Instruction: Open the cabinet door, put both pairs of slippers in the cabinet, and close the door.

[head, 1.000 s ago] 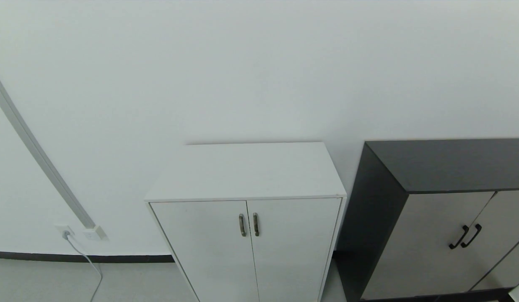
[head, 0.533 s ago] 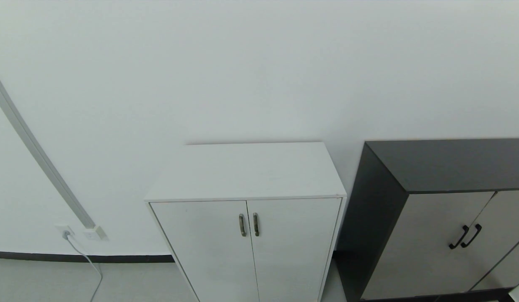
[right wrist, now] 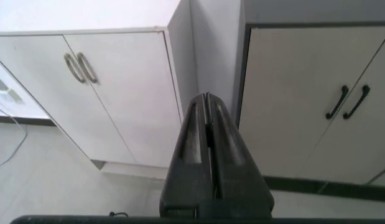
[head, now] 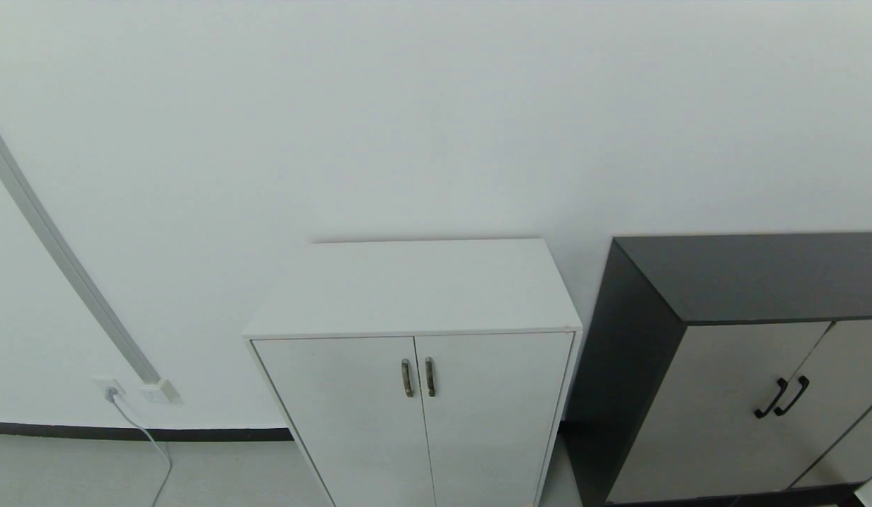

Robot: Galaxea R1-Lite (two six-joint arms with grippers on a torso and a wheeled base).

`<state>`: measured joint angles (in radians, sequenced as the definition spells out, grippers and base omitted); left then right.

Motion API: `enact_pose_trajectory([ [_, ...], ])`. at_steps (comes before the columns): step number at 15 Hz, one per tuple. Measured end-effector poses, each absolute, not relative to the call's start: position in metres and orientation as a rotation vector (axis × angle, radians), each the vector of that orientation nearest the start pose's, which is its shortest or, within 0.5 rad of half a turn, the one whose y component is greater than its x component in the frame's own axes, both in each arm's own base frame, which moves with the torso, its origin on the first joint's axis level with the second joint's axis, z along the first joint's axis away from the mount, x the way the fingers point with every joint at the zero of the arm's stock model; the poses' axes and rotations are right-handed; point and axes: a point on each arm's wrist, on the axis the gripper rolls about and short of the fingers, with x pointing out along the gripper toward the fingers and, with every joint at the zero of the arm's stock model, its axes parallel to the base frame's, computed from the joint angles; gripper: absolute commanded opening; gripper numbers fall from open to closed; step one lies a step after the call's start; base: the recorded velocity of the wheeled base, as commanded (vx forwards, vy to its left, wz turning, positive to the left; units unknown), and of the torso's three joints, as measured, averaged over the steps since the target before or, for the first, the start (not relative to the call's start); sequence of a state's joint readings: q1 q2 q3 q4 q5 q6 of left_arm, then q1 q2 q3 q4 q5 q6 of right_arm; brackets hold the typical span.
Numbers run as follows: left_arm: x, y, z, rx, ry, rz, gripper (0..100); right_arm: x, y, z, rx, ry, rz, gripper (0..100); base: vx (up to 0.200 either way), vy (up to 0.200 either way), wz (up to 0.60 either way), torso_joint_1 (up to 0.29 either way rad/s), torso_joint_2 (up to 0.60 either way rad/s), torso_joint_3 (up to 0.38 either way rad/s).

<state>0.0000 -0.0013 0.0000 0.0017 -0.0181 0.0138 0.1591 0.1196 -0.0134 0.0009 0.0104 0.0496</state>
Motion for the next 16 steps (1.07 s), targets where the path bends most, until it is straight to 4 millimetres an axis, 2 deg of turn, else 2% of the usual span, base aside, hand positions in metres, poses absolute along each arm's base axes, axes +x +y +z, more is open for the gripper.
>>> enact_pose_trajectory([
  [4,-0.0229,-0.0004,0.0753,0.015,0.000,-0.019,0,-0.0154,-0.0009,0.0822,0.038,0.092,0.091,0,0.000,0.000,0.00,0.000,0.00,0.000],
  [9,-0.0229,-0.0004,0.0753,0.016,0.000,-0.019,0,-0.0161,0.0000,0.0817,0.048,0.066,0.131,0,0.000,0.000,0.00,0.000,0.00,0.000],
  [12,-0.0229,-0.0004,0.0753,0.016,0.000,-0.019,0,-0.0164,-0.0039,0.0793,0.048,0.071,-0.059,0,0.000,0.000,0.00,0.000,0.00,0.000],
  [16,-0.0229,-0.0004,0.0753,0.019,0.000,-0.019,0,-0.0214,-0.0008,0.0762,-0.003,0.020,-0.018,0,0.000,0.000,0.00,0.000,0.00,0.000],
])
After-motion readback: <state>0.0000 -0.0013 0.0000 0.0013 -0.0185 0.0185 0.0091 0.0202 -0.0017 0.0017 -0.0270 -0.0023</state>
